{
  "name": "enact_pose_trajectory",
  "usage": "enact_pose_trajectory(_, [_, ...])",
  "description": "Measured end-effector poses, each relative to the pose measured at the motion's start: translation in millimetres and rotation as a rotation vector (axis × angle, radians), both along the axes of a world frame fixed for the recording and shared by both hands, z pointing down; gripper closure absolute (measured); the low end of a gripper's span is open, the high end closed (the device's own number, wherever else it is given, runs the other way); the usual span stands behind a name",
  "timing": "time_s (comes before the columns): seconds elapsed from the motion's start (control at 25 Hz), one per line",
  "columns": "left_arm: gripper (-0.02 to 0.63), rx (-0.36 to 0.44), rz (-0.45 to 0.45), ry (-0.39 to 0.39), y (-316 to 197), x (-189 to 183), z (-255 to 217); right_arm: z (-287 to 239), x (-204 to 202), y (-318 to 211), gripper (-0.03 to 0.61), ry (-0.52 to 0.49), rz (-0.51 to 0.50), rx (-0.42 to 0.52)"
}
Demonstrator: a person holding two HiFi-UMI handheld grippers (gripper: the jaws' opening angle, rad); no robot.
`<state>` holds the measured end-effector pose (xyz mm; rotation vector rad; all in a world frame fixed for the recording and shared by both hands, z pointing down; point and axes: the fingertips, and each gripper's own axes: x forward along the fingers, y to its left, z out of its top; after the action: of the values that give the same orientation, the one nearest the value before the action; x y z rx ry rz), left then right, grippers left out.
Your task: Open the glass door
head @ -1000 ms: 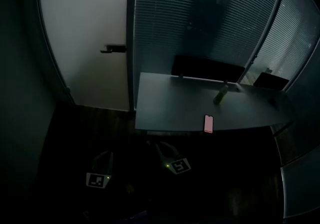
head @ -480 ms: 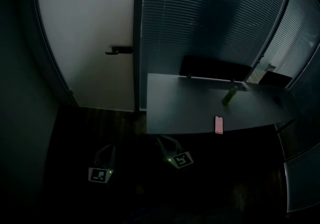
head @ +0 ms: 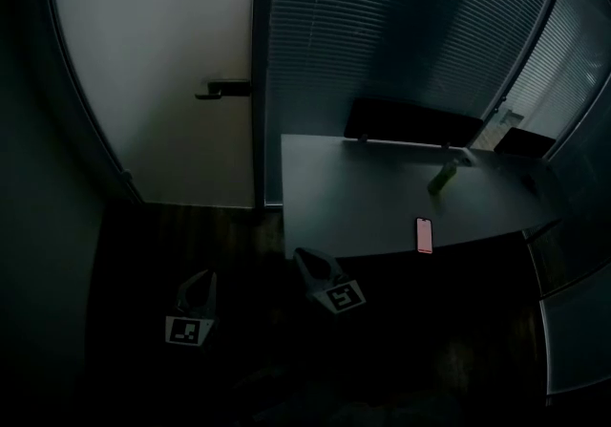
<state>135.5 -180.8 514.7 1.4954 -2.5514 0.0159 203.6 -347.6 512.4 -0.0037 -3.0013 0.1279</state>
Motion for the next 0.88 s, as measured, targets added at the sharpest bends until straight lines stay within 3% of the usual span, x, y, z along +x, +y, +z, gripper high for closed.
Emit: enact_pose_trajectory(0.88, [0.609, 0.017, 0.013, -0.032, -118, -188, -6, 7, -205, -118, 0.575, -0.001, -0.034, -0.001])
